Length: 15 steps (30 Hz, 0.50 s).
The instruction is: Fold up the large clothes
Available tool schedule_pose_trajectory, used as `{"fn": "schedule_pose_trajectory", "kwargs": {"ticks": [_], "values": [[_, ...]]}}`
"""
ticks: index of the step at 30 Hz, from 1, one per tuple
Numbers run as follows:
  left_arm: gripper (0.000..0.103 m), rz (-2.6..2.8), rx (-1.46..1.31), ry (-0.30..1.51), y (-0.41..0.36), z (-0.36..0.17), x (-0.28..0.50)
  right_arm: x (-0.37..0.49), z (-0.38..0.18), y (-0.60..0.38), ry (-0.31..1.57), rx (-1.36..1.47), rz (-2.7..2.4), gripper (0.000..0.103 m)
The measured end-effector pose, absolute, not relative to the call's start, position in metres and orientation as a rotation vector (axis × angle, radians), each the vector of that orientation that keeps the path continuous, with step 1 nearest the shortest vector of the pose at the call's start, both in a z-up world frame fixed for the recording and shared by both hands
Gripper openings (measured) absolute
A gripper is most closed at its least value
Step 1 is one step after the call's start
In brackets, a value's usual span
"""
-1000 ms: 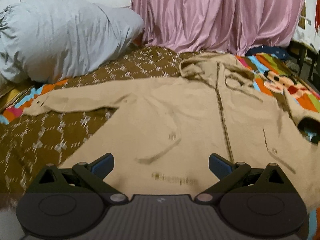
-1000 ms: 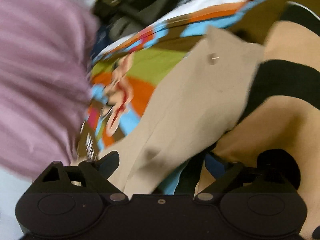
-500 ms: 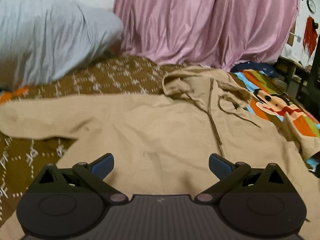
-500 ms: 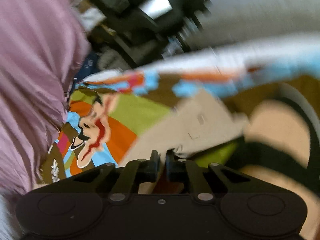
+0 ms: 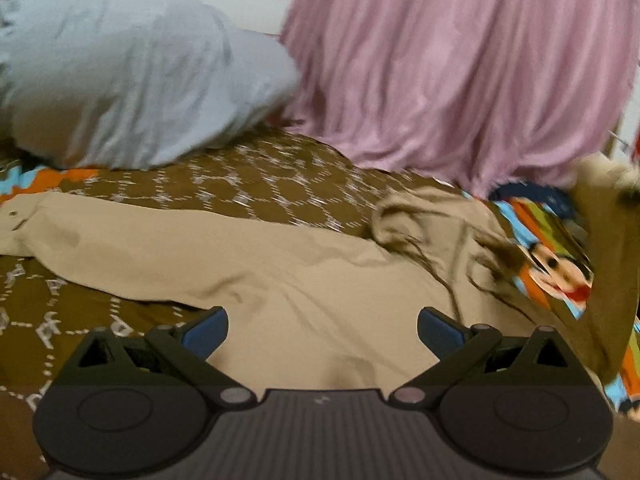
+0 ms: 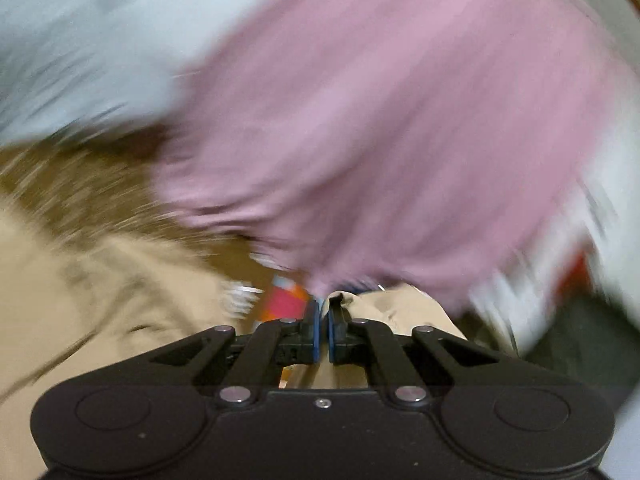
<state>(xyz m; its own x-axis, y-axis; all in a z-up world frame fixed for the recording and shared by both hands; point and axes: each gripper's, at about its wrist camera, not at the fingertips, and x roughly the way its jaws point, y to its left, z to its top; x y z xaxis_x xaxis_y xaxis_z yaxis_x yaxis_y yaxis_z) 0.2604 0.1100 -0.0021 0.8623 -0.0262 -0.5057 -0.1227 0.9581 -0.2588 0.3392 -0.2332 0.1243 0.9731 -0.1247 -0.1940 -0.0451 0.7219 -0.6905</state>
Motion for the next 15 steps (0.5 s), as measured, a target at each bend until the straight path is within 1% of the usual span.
{"fn": "schedule_pose_trajectory", "kwargs": {"ticks": [4,7,8,10,11,12,14,15], "values": [[0.102,0.137,-0.308,0.516,0.132,-0.001,0.269,0.350,0.056,-0.144,0.337,-0.985,0.137,0.003],[0.102,0.170,-0.322,0.522,0.143,-0.004,0.278,0.353,0.005,-0.101,0.461,-1.034,0.225,0.011],[0.102,0.169,-0.330,0.529,0.145,-0.006,0.280,0.352,-0.010,-0.095,0.507,-1.044,0.259,0.015],[0.102,0.156,-0.345,0.546,0.146,-0.012,0.286,0.341,-0.033,-0.084,0.582,-1.030,0.318,0.020],[0.102,0.140,-0.357,0.553,0.146,-0.014,0.288,0.334,-0.040,-0.084,0.621,-1.005,0.344,0.033],[0.102,0.119,-0.370,0.559,0.144,-0.017,0.290,0.328,-0.040,-0.086,0.658,-0.966,0.363,0.049],[0.102,0.076,-0.377,0.569,0.138,-0.023,0.289,0.307,-0.038,-0.096,0.701,-0.872,0.391,0.064],[0.102,0.059,-0.371,0.577,0.134,-0.026,0.290,0.298,-0.035,-0.102,0.721,-0.835,0.395,0.068]]}}
